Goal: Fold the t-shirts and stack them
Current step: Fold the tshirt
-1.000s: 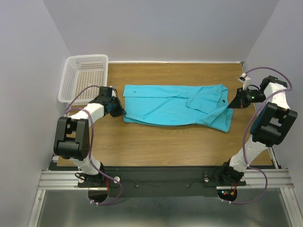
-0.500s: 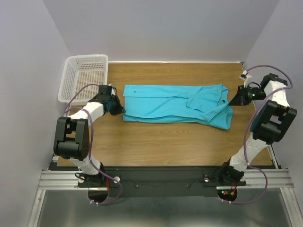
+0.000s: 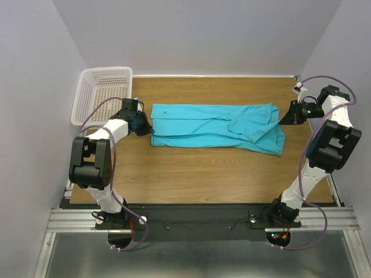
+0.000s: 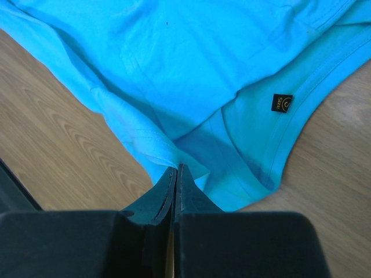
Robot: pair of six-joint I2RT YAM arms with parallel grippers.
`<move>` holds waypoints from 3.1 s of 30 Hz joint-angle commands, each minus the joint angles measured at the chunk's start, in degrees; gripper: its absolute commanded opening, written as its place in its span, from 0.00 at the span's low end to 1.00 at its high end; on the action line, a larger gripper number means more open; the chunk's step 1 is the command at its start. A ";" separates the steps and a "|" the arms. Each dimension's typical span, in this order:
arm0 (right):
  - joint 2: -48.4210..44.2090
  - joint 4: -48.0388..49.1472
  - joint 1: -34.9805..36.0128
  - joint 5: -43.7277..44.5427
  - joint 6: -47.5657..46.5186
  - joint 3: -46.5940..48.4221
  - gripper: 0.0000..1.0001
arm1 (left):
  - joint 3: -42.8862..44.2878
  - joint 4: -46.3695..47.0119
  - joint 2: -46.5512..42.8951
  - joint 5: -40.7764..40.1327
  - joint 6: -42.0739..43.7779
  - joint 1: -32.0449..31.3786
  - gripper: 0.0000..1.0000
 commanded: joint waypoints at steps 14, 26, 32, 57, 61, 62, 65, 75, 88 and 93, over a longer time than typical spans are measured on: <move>1.22 1.53 0.55 -0.56 0.93 2.08 0.01 | 5.03 -1.57 2.67 -0.81 2.45 0.21 0.00; 1.66 1.71 0.55 -0.47 1.20 2.43 0.01 | 5.99 -1.57 3.81 -0.99 2.28 0.21 0.00; 1.84 1.88 0.64 -0.21 1.20 2.34 0.01 | 7.05 -1.66 4.78 -0.81 2.36 0.21 0.00; 2.72 3.20 1.07 -0.65 1.90 1.29 0.01 | 11.79 -3.42 1.80 -3.80 4.82 0.21 0.60; 2.80 3.38 1.16 -0.91 1.99 1.55 0.01 | 8.73 -2.01 -1.45 0.49 7.28 0.12 0.60; 2.80 3.29 1.08 -0.91 2.08 1.55 0.01 | 7.67 -1.49 -1.89 3.20 7.63 0.12 0.60; 2.89 3.38 1.16 -0.74 2.08 1.55 0.01 | 2.23 1.84 -3.92 7.26 7.99 -1.01 0.59; 4.21 3.64 1.95 -0.91 3.39 2.78 0.01 | -4.38 7.74 -1.38 6.84 4.48 -5.76 0.56; 6.32 11.02 2.30 0.05 14.02 4.80 0.01 | -2.09 7.22 6.01 1.74 4.30 -5.77 0.55; 7.20 11.73 2.39 -0.47 15.79 6.47 0.01 | -1.92 6.78 6.45 1.30 4.56 -5.77 0.55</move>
